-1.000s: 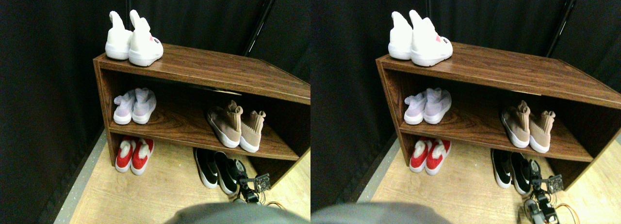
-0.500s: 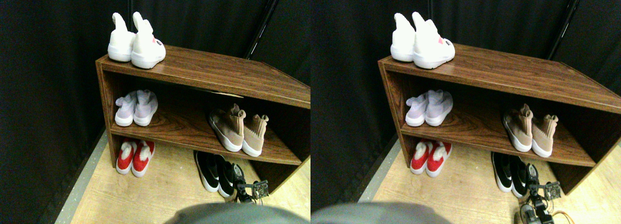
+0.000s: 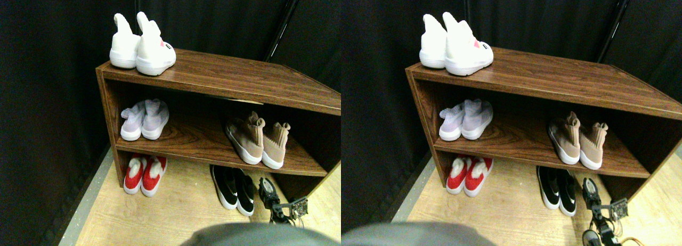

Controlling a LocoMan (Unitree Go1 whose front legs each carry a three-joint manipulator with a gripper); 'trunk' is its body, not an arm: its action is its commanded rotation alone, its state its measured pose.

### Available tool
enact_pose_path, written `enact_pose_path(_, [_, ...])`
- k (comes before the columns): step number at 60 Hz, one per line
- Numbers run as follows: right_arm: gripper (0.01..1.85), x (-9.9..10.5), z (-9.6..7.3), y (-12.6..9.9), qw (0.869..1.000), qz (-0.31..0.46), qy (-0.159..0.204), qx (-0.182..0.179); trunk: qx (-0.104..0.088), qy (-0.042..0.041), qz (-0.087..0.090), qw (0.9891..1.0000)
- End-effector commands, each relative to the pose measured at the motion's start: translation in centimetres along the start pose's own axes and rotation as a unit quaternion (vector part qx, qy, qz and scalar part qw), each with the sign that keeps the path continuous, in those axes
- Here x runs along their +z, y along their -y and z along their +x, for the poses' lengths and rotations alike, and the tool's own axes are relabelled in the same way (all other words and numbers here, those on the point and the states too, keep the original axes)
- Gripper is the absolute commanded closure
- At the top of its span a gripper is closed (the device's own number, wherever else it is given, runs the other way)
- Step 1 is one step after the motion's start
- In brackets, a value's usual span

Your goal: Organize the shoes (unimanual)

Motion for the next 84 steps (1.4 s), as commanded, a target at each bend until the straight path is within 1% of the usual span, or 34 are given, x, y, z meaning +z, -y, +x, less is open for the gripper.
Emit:
enact_pose_path(1, [1.80, 0.4, -0.7, -1.7, 0.999, 0.019, -0.007, 0.031, -0.005, 0.0122, 0.000, 0.9999])
enact_pose_path(4, [1.80, 0.8, -1.4, -2.2, 0.999, 0.003, -0.007, 0.040, -0.007, 0.0132, 0.001, 0.9999])
enact_pose_path(8, [1.80, 1.3, -2.2, -2.5, 0.998, 0.003, -0.023, 0.060, -0.009, 0.0141, 0.002, 0.9999])
enact_pose_path(10, [1.80, 1.4, -2.5, -2.7, 0.998, 0.002, -0.025, 0.062, -0.011, 0.0155, 0.004, 0.9998])
enact_pose_path(12, [1.80, 1.5, -2.7, -2.7, 0.998, 0.001, -0.026, 0.063, -0.011, 0.0155, 0.004, 0.9998])
enact_pose_path(15, [1.80, 1.8, -3.5, -2.9, 0.997, 0.006, -0.035, 0.068, -0.011, 0.0155, 0.004, 0.9998])
enact_pose_path(17, [1.80, 1.9, -3.7, -2.9, 0.997, 0.004, -0.037, 0.070, -0.011, 0.0155, 0.004, 0.9998])
enact_pose_path(20, [1.80, 2.3, -4.5, -3.1, 0.996, 0.010, -0.053, 0.074, -0.011, 0.0155, 0.004, 0.9998])
enact_pose_path(21, [1.80, 2.4, -4.6, -3.1, 0.996, 0.009, -0.054, 0.075, -0.016, 0.0179, 0.005, 0.9997])
enact_pose_path(25, [1.80, 2.6, -5.6, -3.3, 0.995, 0.013, -0.058, 0.078, -0.017, 0.0182, 0.006, 0.9997])
enact_pose_path(28, [1.80, 2.9, -6.5, -3.4, 0.994, 0.002, -0.072, 0.084, -0.018, 0.0201, 0.007, 0.9996])
enact_pose_path(31, [1.80, 3.1, -7.2, -3.6, 0.993, -0.007, -0.078, 0.093, -0.019, 0.0212, 0.008, 0.9996])
enact_pose_path(32, [1.80, 3.1, -7.2, -3.6, 0.993, -0.007, -0.078, 0.093, -0.019, 0.0224, 0.008, 0.9995])
enact_pose_path(34, [1.80, 3.4, -7.9, -3.9, 0.991, -0.031, -0.079, 0.104, -0.020, 0.0235, 0.009, 0.9995])
enact_pose_path(35, [1.80, 3.5, -8.2, -4.0, 0.990, -0.029, -0.082, 0.108, -0.020, 0.0235, 0.009, 0.9995])
enact_pose_path(36, [1.80, 3.6, -8.4, -4.1, 0.990, -0.030, -0.081, 0.111, -0.021, 0.0255, 0.010, 0.9994])
enact_pose_path(38, [1.80, 3.7, -8.9, -4.4, 0.989, -0.033, -0.083, 0.120, -0.022, 0.0270, 0.012, 0.9993])
enact_pose_path(40, [1.80, 4.0, -9.3, -4.9, 0.986, -0.039, -0.095, 0.132, -0.023, 0.0281, 0.013, 0.9993])
enact_pose_path(45, [1.80, 4.2, -10.1, -5.6, 0.984, -0.036, -0.096, 0.149, -0.026, 0.0325, 0.016, 0.9990])
enact_pose_path(46, [1.80, 4.2, -10.6, -6.0, 0.982, -0.043, -0.096, 0.159, -0.026, 0.0336, 0.017, 0.9989])
enact_pose_path(48, [1.80, 4.2, -10.8, -6.1, 0.981, -0.043, -0.096, 0.161, -0.027, 0.0346, 0.019, 0.9989])
enact_pose_path(52, [1.80, 4.2, -11.8, -7.0, 0.979, -0.028, -0.095, 0.177, -0.028, 0.0371, 0.021, 0.9987])
enact_pose_path(58, [1.80, 4.2, -12.3, -7.9, 0.976, -0.047, -0.088, 0.195, -0.030, 0.0396, 0.023, 0.9985])
enact_pose_path(62, [1.80, 4.0, -12.5, -8.5, 0.975, -0.038, -0.093, 0.197, -0.030, 0.0396, 0.023, 0.9985])
enact_pose_path(63, [1.80, 4.0, -12.5, -8.5, 0.975, -0.038, -0.093, 0.197, -0.030, 0.0424, 0.022, 0.9984])
enact_pose_path(66, [1.80, 3.7, -12.6, -8.8, 0.976, -0.032, -0.093, 0.197, -0.030, 0.0424, 0.022, 0.9984])
enact_pose_path(67, [1.80, 3.7, -12.6, -9.0, 0.976, -0.025, -0.096, 0.196, -0.029, 0.0440, 0.022, 0.9984])
enact_pose_path(69, [1.80, 3.6, -12.6, -9.0, 0.975, -0.026, -0.096, 0.197, -0.029, 0.0440, 0.022, 0.9984])
enact_pose_path(70, [1.80, 3.5, -12.6, -9.1, 0.975, -0.031, -0.095, 0.200, -0.028, 0.0461, 0.023, 0.9983])
enact_pose_path(72, [1.80, 3.4, -12.6, -9.2, 0.974, -0.038, -0.094, 0.203, -0.028, 0.0467, 0.023, 0.9982])
enact_pose_path(75, [1.80, 3.2, -12.7, -9.4, 0.974, -0.043, -0.087, 0.203, -0.028, 0.0470, 0.023, 0.9982])
enact_pose_path(79, [1.80, 2.9, -12.7, -9.6, 0.973, -0.040, -0.100, 0.206, -0.028, 0.0481, 0.022, 0.9982])
enact_pose_path(83, [1.80, 2.6, -12.8, -9.7, 0.974, -0.041, -0.097, 0.203, -0.028, 0.0472, 0.021, 0.9983])
enact_pose_path(84, [1.80, 2.5, -12.8, -9.8, 0.974, -0.043, -0.098, 0.202, -0.028, 0.0459, 0.021, 0.9983])
